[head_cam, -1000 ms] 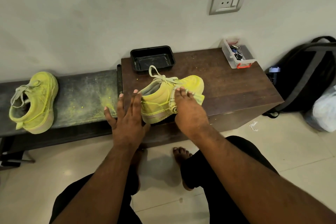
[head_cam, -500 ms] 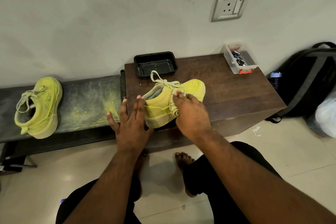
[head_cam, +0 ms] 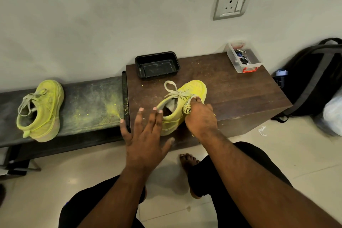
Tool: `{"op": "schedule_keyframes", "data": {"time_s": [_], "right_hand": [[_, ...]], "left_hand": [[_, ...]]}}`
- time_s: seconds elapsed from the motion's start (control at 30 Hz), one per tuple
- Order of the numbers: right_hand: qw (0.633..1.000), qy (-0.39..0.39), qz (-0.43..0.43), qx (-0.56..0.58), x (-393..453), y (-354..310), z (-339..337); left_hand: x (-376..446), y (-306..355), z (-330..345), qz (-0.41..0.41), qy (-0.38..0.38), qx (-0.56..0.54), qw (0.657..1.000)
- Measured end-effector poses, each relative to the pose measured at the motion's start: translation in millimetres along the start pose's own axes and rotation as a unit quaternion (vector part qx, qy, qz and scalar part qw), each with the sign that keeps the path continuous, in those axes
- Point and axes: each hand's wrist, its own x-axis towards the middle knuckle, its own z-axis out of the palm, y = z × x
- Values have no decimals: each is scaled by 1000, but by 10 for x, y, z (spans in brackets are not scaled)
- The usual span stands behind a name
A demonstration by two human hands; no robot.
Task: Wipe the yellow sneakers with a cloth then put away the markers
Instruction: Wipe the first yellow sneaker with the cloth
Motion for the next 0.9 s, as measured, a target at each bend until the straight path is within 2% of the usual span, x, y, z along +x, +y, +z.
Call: {"op": "schedule_keyframes", "data": {"time_s": [0.17,0.33,0.47,0.67,0.83,0.9], "right_hand": [[999,-10,-5,34,1,11,49],[995,-41,-38,79,-209,-19,133],[991,-21,-44,125,-252,-30,161],[995,15,-3,94,113,-121,43],[976,2,0,218,-4,-164,56],[973,-10,-6,229,-60,-117,44]], "left_hand": [[83,-49,-133,32,27,-29,999],[210,-76,-44,27,-45,-17,998],[187,-36,21,17,-70,-20,997],[136,-4,9,49,-54,-14,997],[142,20,35,45,-37,-26,998],[153,5,26,47,-34,-28,998]]}}
